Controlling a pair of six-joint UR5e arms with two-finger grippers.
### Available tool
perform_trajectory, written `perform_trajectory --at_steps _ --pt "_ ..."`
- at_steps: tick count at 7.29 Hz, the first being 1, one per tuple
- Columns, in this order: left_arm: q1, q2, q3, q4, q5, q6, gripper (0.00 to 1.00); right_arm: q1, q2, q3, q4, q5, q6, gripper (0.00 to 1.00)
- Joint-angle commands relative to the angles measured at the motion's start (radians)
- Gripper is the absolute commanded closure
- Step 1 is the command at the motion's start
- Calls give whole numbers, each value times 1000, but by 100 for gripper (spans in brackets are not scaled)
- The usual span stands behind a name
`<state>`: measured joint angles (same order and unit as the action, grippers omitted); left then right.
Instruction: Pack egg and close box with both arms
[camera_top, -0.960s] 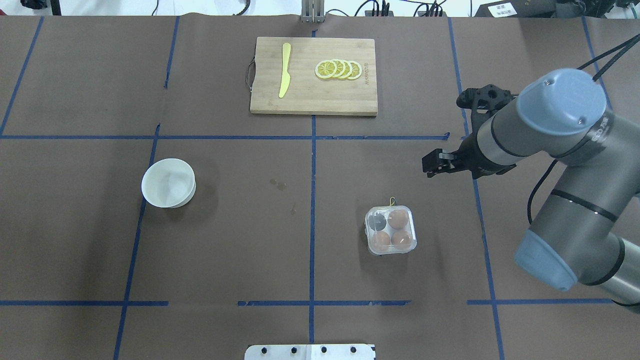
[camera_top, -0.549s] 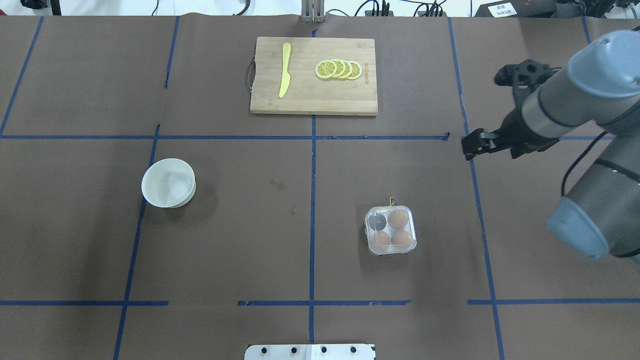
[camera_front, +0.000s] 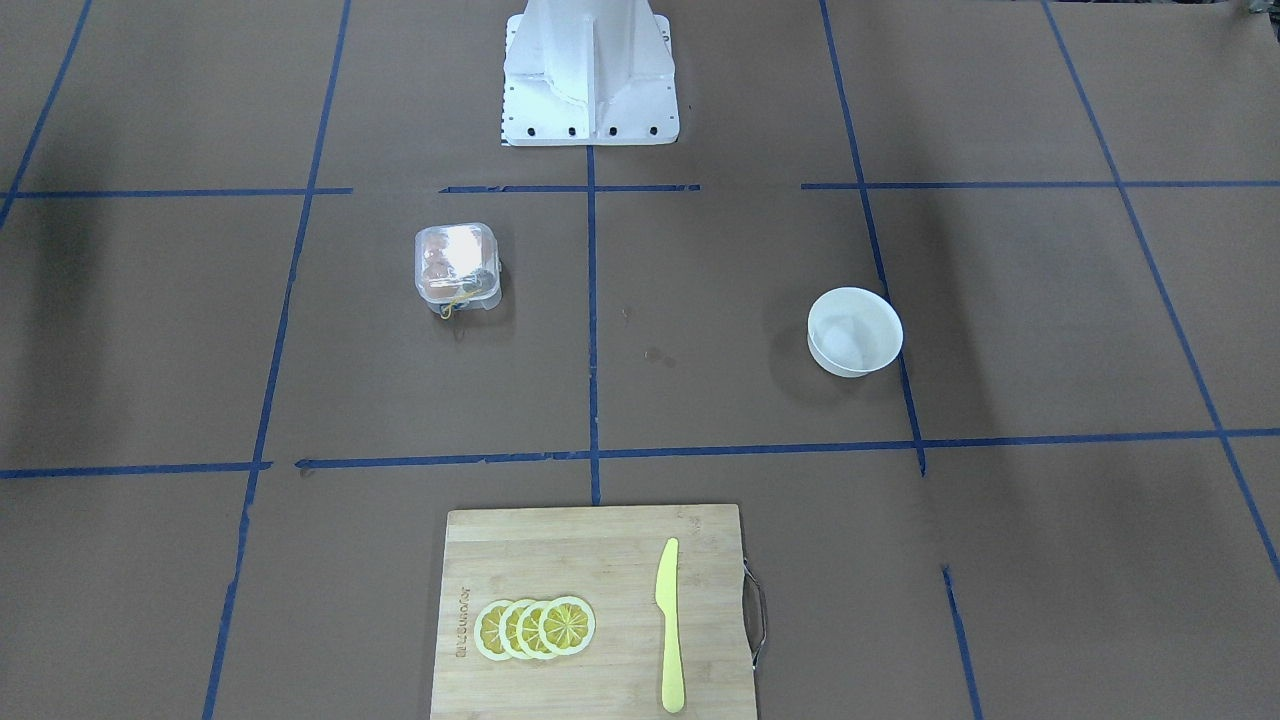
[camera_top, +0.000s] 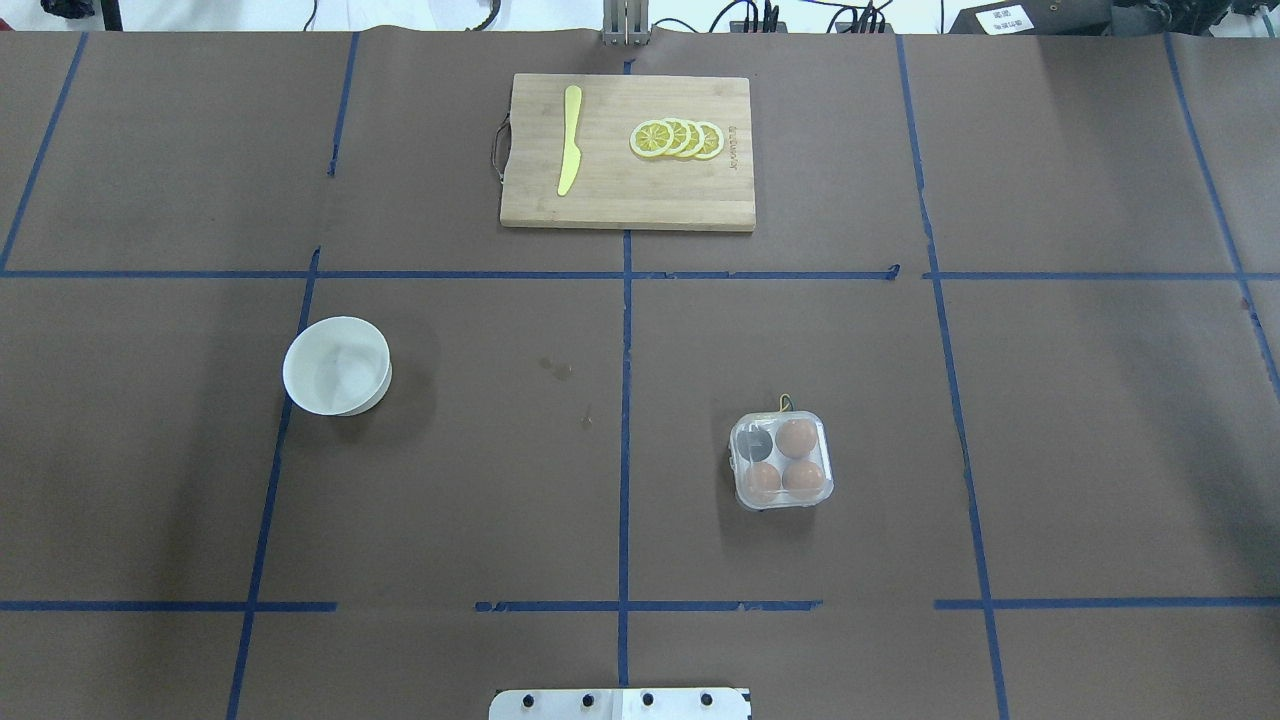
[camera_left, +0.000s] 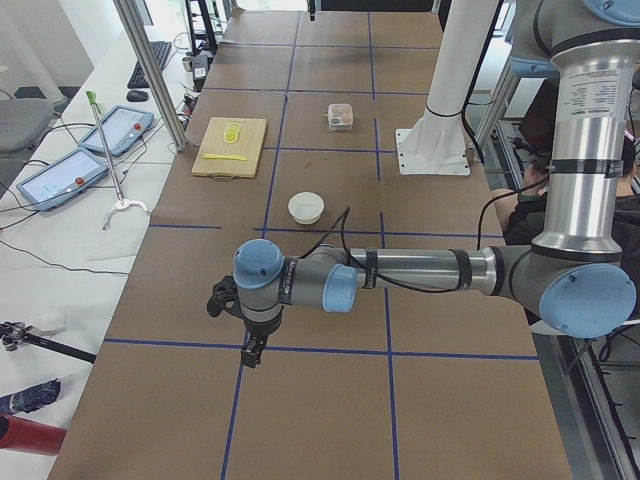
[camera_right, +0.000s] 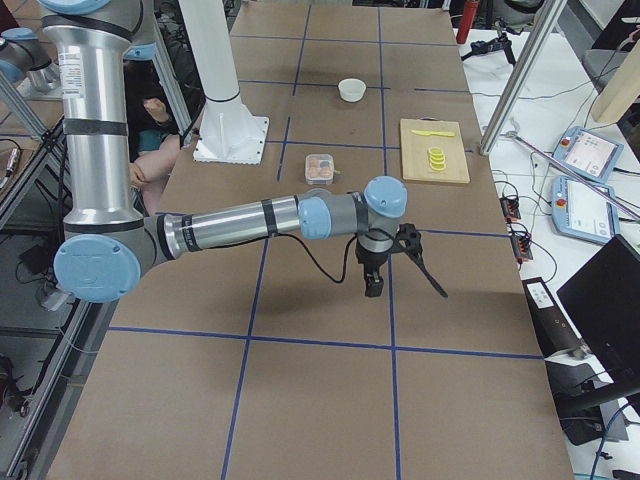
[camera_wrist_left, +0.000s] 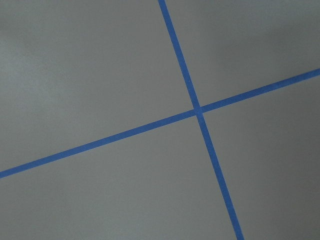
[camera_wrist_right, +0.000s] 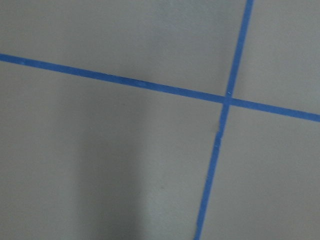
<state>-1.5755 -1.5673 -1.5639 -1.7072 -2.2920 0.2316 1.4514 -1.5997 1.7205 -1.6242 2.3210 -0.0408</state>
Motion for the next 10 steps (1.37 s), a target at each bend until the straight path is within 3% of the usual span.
perform_trajectory --at_steps 1,10 --pt "0 1 1 0 0 0 0 49 -33 -12 -5 -108 -31 0" --pt "0 6 -4 0 -3 2 0 92 -75 -7 3 -140 -24 0"
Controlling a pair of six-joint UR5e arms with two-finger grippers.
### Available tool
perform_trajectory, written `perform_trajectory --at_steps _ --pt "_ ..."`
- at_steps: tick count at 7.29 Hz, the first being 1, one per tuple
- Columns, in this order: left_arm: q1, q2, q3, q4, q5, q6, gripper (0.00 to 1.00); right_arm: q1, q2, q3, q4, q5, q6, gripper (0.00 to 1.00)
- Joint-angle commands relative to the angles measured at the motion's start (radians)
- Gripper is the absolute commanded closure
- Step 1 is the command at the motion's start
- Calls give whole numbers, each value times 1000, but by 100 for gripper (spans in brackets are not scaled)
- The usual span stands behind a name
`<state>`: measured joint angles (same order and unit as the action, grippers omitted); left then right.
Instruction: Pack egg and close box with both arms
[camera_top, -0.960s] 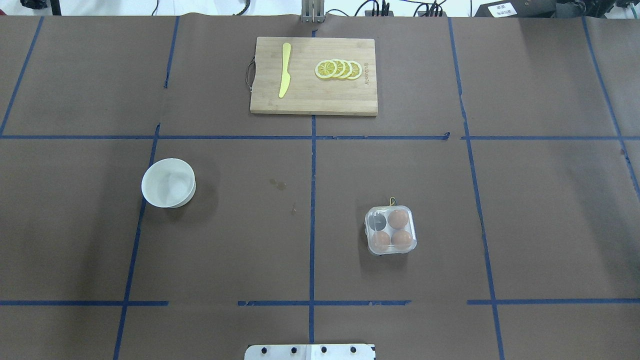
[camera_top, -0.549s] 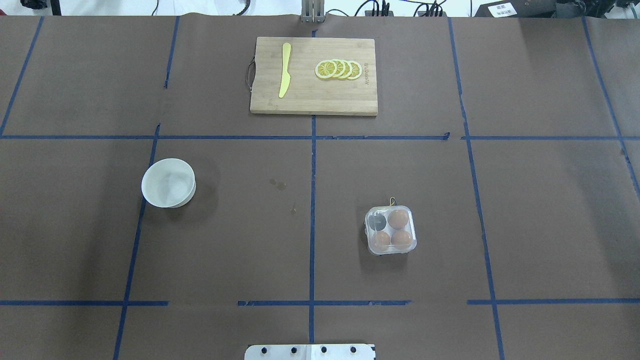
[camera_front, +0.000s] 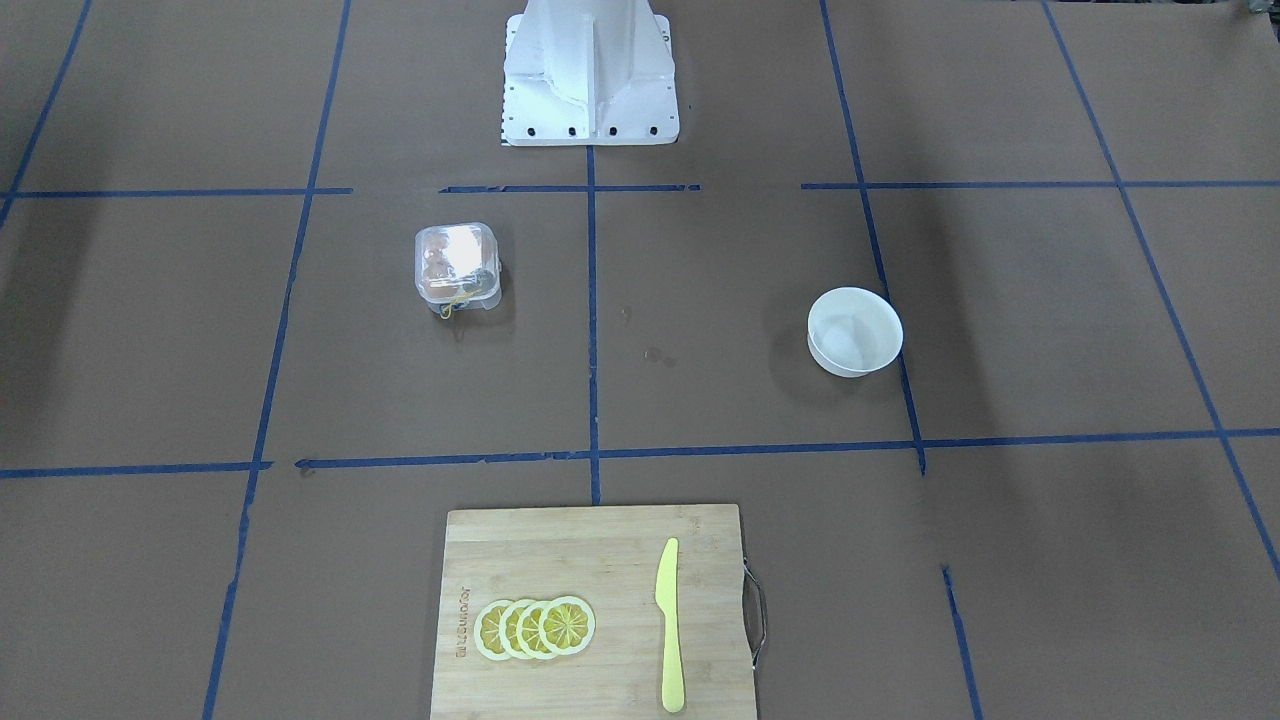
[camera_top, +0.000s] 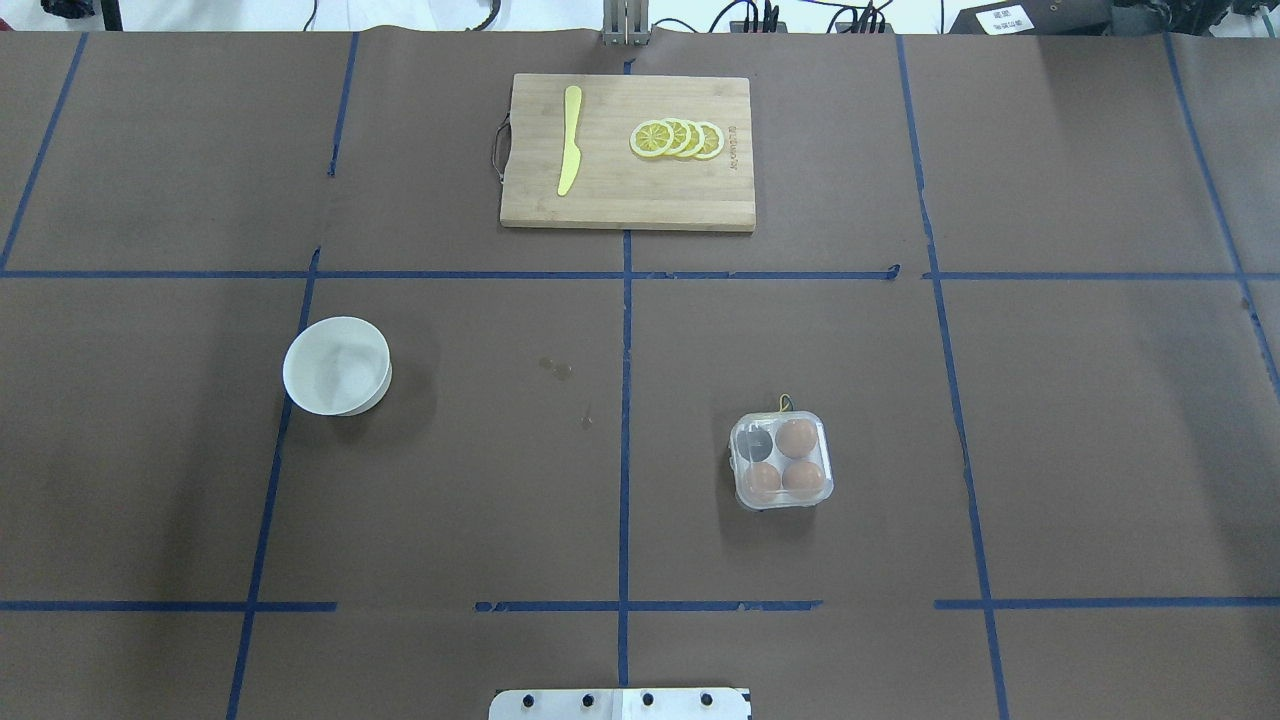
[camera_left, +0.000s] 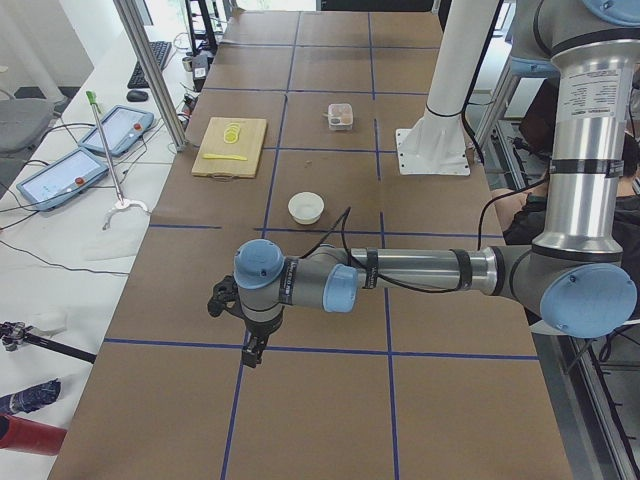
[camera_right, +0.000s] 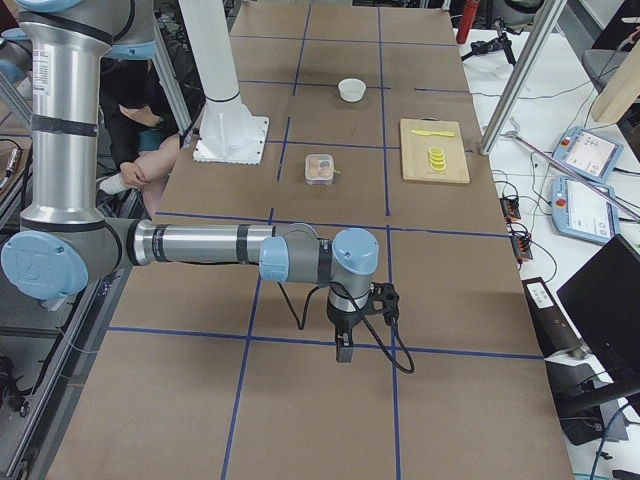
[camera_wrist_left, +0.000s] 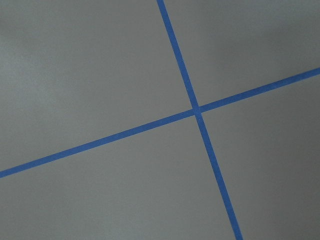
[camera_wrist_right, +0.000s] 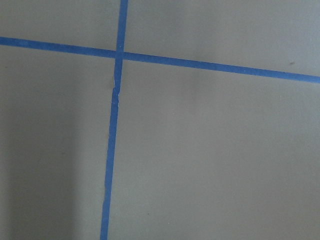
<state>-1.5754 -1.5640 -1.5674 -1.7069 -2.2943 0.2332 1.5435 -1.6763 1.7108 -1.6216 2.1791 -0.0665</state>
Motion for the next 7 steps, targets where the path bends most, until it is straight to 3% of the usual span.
perform_trajectory --at_steps 1,7 --pt "0 2 1 -2 0 0 0 0 1 9 0 5 -1 0" --pt "0 7 4 1 1 0 0 -2 0 44 -3 10 -4 0"
